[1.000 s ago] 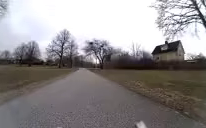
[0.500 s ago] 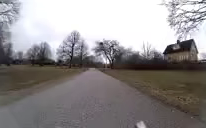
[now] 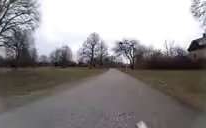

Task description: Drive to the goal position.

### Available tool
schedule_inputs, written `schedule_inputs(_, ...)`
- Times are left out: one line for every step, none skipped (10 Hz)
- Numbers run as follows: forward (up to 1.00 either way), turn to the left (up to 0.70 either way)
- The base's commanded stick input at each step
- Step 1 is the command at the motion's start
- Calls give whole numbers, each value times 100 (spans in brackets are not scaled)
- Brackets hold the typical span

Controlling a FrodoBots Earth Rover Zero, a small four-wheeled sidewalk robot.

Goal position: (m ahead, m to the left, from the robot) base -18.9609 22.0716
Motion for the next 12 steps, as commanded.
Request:
schedule_inputs(70,35)
schedule_inputs(70,35)
schedule_inputs(70,35)
schedule_inputs(69,37)
schedule_inputs(58,62)
schedule_inputs(39,79)
schedule_inputs(38,76)
schedule_inputs(37,74)
schedule_inputs(33,66)
schedule_inputs(24,49)
schedule_inputs(20,41)
schedule_inputs(19,38)
